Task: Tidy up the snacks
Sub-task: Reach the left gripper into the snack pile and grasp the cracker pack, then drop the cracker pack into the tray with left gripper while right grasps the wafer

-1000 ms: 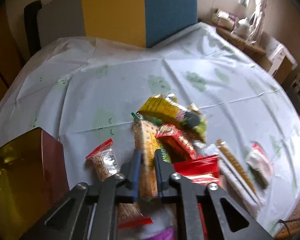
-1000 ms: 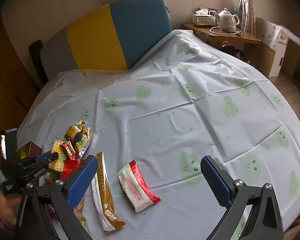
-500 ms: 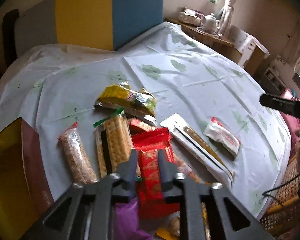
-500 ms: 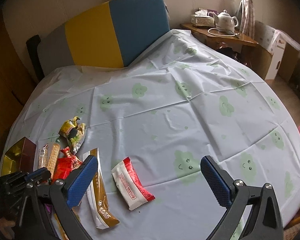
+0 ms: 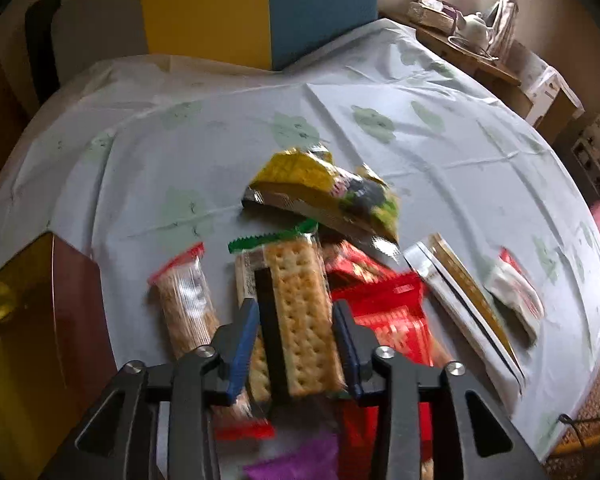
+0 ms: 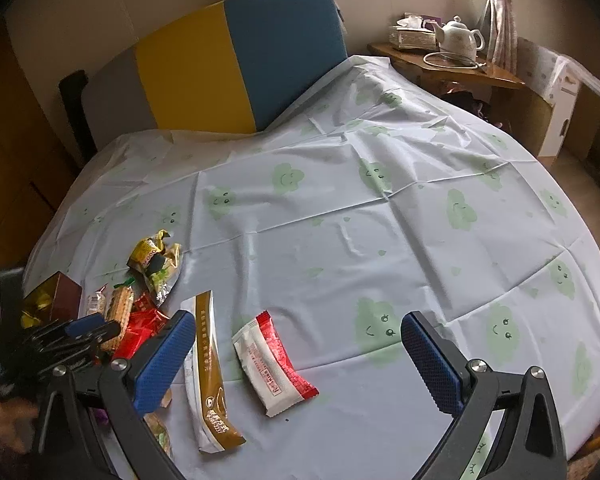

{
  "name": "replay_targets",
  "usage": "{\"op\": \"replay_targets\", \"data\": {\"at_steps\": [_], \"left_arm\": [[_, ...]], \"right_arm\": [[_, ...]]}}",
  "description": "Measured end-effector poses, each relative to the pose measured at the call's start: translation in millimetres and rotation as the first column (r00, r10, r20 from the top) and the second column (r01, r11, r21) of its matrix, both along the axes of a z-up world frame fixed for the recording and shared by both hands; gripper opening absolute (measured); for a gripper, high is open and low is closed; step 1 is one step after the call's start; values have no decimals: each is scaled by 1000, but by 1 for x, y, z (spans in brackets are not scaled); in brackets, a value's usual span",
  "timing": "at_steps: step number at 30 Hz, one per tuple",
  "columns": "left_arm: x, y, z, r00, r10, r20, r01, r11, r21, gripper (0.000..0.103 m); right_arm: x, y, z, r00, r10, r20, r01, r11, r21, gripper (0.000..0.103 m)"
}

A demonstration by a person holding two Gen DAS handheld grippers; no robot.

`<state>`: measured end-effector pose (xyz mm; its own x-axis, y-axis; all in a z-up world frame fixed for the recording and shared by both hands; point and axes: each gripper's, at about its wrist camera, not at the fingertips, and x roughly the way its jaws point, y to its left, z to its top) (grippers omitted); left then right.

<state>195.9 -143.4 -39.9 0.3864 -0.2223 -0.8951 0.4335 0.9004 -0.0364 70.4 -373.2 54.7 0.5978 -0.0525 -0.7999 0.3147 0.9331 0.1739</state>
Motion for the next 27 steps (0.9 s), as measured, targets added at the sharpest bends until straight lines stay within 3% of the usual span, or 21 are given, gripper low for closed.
{"op": "replay_targets", "data": {"at_steps": [4, 6, 7, 8, 10, 15, 17, 21, 27], "left_arm": [[8, -7, -4, 1000, -10, 16, 10, 999, 36, 48], [10, -12, -9, 999, -22, 28, 20, 997, 80, 59], [12, -13, -13, 1000, -19, 18, 17, 996, 89, 59], [15, -11, -17, 1000, -6, 0, 6, 997, 82, 59], [19, -8, -21, 999, 18, -30, -17, 999, 42, 49], [4, -6, -8, 999, 7, 33, -9, 999, 37, 47], [-4, 0, 3, 998, 15, 63, -16, 1000, 8, 47], [-20, 21, 23, 995, 66, 70, -58, 992, -110, 47], [-49, 35, 43, 995, 51, 83, -31, 973, -227, 47]], "right_arm": [[0, -1, -1, 1000, 9, -6, -8, 1000, 25, 103], [1, 0, -2, 1000, 15, -10, -15, 999, 31, 103], [1, 0, -3, 1000, 19, -15, -19, 999, 33, 103], [1, 0, -3, 1000, 22, -18, -21, 999, 34, 103], [0, 0, -4, 1000, 25, -19, -24, 999, 47, 103], [-5, -15, -5, 999, -49, -4, 49, 994, 94, 103], [-6, -24, -8, 997, -81, -4, 81, 987, 136, 98], [3, -29, -24, 994, -80, -76, 94, 976, 197, 75], [24, 7, -44, 979, 67, -190, -52, 995, 81, 74]]}}
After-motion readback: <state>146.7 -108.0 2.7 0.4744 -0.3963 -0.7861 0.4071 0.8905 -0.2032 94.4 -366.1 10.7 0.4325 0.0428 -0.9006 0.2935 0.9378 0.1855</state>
